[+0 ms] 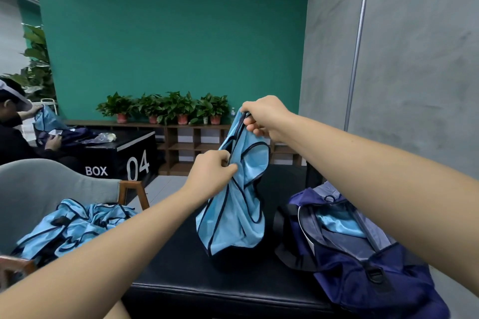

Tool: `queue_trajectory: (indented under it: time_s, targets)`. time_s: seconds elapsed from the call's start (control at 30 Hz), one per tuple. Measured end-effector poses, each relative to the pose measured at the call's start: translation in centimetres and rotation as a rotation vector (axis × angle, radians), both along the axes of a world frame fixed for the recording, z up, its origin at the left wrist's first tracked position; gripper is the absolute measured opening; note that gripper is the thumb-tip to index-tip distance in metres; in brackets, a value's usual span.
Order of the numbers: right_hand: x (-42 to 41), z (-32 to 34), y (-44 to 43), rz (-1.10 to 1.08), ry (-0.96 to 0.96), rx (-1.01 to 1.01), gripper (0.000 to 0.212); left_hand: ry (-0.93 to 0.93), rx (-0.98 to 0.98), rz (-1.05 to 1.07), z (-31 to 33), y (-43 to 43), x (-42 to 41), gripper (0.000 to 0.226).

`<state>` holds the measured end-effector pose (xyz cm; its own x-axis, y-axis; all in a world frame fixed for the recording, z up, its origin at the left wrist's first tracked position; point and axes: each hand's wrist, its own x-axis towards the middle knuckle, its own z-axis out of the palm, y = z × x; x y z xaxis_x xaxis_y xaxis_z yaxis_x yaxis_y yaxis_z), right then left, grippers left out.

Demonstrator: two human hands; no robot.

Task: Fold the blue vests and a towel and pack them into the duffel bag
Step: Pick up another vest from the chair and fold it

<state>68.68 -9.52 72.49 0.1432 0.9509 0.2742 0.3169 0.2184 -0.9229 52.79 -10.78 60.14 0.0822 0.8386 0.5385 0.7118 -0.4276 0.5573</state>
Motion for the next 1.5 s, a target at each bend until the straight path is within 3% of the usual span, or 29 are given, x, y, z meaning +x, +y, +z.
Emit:
queue_trajectory:
  time_s: [0.27, 0.37, 0.47, 0.57, 0.73, 0.87, 1.23, 1.4, 1.5]
  targets:
    - [2.3, -3.0, 1.3, 0.086, -0.087, -0.093, 0.019, -0.392, -0.222, -0.153, 3.3, -0.4, -1.8, 0.024]
    - [1.9, -5.0, -0.2, 0.153, -0.208, -0.057, 0.029, -0.450, -0.236, -0.163, 4.1, -0.5, -2.0, 0.020]
    - [1.3, -7.6, -2.1, 0.273, -0.341, -0.108, 0.052, -0.521, -0.221, -0.147, 4.6, -0.5, -1.7, 0.020]
    - [1.2, -10.0, -2.4, 0.340, -0.415, -0.139, 0.054, -0.565, -0.197, -0.170, 5.0, -0.5, -1.4, 0.019]
    - [1.0, -9.7, -1.4, 0.397, -0.052, -0.088, 0.025, -0.616, -0.215, -0.321, 4.2, -0.1, -1.2, 0.020]
    - [1.2, -8.9, -0.6, 0.398, 0.081, -0.103, 0.016, -0.649, -0.214, -0.320, 3.1, -0.4, -2.2, 0.023]
    - [2.2, -8.0, 1.4, 0.332, 0.224, -0.142, 0.014, -0.310, -0.496, -0.086, -11.7, -2.0, -6.6, 0.011]
    - [2.7, -7.5, 1.7, 0.294, 0.261, -0.117, 0.021, -0.160, -0.542, 0.053, -17.4, -4.1, -7.1, 0.046]
    - [2.7, -7.2, 1.9, 0.269, 0.273, -0.104, 0.025, -0.077, -0.554, 0.072, -19.2, -5.5, -6.5, 0.055]
